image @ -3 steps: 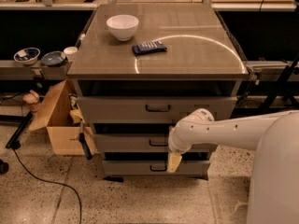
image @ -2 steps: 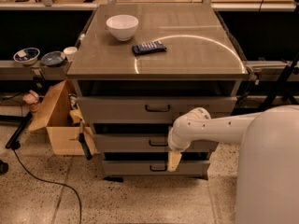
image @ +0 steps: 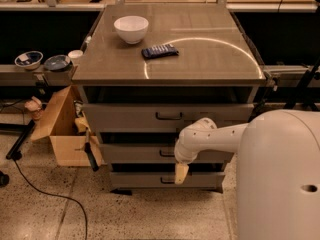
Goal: Open middle drawer
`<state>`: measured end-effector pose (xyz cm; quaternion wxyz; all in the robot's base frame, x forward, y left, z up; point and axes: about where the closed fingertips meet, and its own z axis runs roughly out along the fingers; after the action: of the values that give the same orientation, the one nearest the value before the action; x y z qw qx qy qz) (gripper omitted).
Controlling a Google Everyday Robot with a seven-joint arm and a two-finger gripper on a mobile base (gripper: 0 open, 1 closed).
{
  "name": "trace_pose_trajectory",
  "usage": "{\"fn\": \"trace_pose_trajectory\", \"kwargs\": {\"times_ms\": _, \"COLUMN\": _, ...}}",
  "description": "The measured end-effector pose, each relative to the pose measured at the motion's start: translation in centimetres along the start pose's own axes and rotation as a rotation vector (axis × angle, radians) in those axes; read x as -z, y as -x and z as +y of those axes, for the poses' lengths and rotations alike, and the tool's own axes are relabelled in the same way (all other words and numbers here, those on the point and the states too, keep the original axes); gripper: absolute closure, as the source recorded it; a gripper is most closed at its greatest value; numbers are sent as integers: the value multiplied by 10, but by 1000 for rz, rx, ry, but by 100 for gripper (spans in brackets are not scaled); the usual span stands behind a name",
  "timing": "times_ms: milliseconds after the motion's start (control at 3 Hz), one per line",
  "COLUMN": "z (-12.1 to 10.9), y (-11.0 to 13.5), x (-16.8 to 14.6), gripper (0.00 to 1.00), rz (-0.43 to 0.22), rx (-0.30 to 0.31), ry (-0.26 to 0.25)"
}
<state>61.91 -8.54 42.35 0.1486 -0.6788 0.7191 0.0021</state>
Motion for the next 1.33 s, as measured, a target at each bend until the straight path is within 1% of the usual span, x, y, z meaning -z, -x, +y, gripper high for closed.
{"fn": "trace_pose_trajectory", "kwargs": {"times_ms": 333, "z": 0, "y": 0, "x": -1, "gripper": 0, "rz": 0, "rx": 0, "ry": 1}}
{"fn": "trace_pose_trajectory", "kwargs": {"times_ms": 667, "z": 0, "y": 0, "x": -1, "gripper": 14, "rz": 0, "rx": 0, "ry": 1}}
{"fn": "trace_pose_trajectory", "kwargs": {"times_ms": 1000, "z": 0, "y": 0, "x": -1, "gripper": 38, "rz": 0, "rx": 0, "ry": 1}}
{"fn": "trace_pose_trajectory", "kwargs": {"times_ms": 1333, "z": 0, "y": 0, "x": -1, "gripper": 69, "rz": 0, "rx": 0, "ry": 1}}
